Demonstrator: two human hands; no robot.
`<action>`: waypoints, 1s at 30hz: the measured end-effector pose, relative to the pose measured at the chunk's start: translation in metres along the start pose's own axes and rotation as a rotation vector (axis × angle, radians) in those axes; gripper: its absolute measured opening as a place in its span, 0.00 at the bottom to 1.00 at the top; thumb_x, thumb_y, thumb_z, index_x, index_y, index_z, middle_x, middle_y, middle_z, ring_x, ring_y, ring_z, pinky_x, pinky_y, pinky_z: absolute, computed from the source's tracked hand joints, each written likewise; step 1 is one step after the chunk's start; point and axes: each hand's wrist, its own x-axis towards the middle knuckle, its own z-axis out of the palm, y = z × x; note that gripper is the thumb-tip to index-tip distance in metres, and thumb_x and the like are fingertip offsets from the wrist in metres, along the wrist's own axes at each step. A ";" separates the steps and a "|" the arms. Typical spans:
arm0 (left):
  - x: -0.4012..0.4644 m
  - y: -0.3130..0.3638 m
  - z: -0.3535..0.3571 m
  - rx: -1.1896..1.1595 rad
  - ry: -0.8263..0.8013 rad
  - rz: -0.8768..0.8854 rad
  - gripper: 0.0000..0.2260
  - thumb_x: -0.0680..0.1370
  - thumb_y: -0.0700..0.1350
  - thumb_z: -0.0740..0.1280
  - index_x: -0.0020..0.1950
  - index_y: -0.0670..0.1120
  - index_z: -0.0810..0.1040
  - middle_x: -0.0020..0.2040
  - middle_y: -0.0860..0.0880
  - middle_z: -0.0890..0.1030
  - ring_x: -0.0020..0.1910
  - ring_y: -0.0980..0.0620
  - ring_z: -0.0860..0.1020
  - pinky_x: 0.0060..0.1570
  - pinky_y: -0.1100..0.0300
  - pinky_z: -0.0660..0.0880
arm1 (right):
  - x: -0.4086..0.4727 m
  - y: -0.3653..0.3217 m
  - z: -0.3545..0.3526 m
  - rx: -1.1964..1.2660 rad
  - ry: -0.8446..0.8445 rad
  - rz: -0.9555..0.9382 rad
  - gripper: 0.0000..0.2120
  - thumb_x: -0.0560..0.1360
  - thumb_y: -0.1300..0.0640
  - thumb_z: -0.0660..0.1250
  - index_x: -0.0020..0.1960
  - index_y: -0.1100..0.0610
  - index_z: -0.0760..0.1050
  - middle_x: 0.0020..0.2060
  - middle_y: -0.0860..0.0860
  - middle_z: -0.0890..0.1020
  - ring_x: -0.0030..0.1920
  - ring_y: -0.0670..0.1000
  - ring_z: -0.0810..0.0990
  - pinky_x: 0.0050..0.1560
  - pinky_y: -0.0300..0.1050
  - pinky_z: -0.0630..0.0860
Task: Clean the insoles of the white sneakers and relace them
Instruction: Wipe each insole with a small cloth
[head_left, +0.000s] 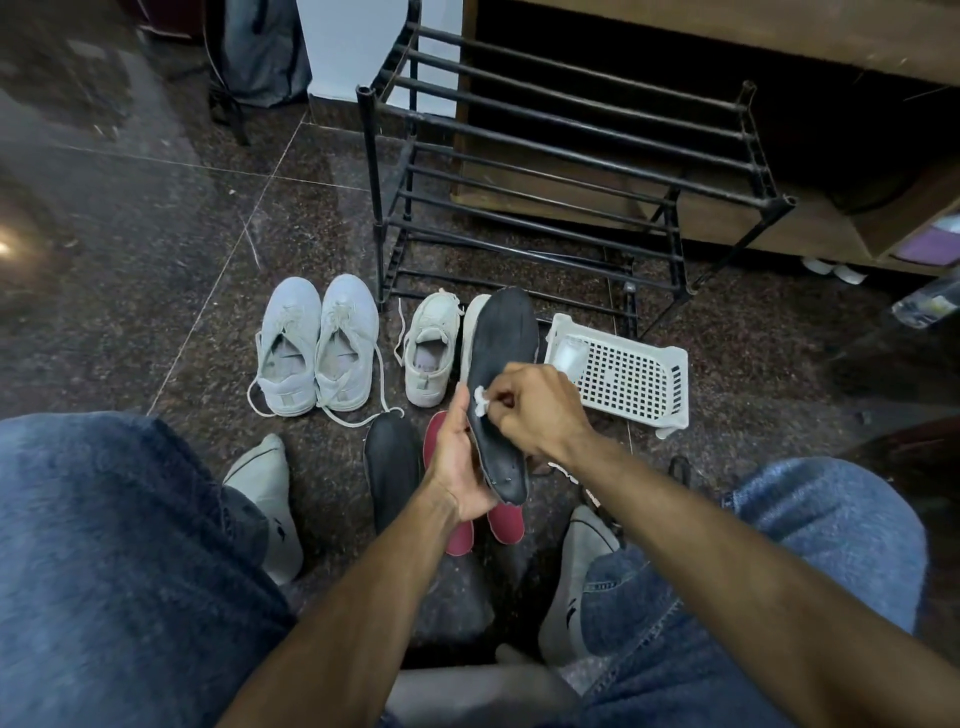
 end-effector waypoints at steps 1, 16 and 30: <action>0.001 0.002 -0.002 -0.005 -0.003 -0.005 0.29 0.76 0.67 0.60 0.53 0.44 0.84 0.52 0.41 0.83 0.49 0.43 0.82 0.53 0.49 0.77 | -0.006 -0.003 0.002 0.025 -0.022 -0.026 0.09 0.71 0.58 0.65 0.46 0.53 0.84 0.42 0.47 0.82 0.42 0.53 0.80 0.44 0.47 0.77; 0.005 0.002 -0.007 0.013 0.036 -0.029 0.32 0.75 0.69 0.60 0.48 0.41 0.85 0.48 0.41 0.83 0.48 0.44 0.82 0.55 0.50 0.74 | -0.016 -0.008 0.006 -0.026 -0.087 -0.120 0.10 0.72 0.57 0.64 0.48 0.52 0.83 0.43 0.47 0.81 0.43 0.54 0.80 0.45 0.50 0.78; 0.006 0.015 -0.013 -0.037 0.032 0.119 0.37 0.75 0.70 0.56 0.55 0.37 0.80 0.49 0.39 0.82 0.47 0.43 0.81 0.51 0.50 0.79 | -0.050 -0.010 0.018 0.105 -0.196 -0.029 0.12 0.72 0.61 0.65 0.51 0.53 0.84 0.48 0.45 0.83 0.45 0.49 0.81 0.55 0.46 0.77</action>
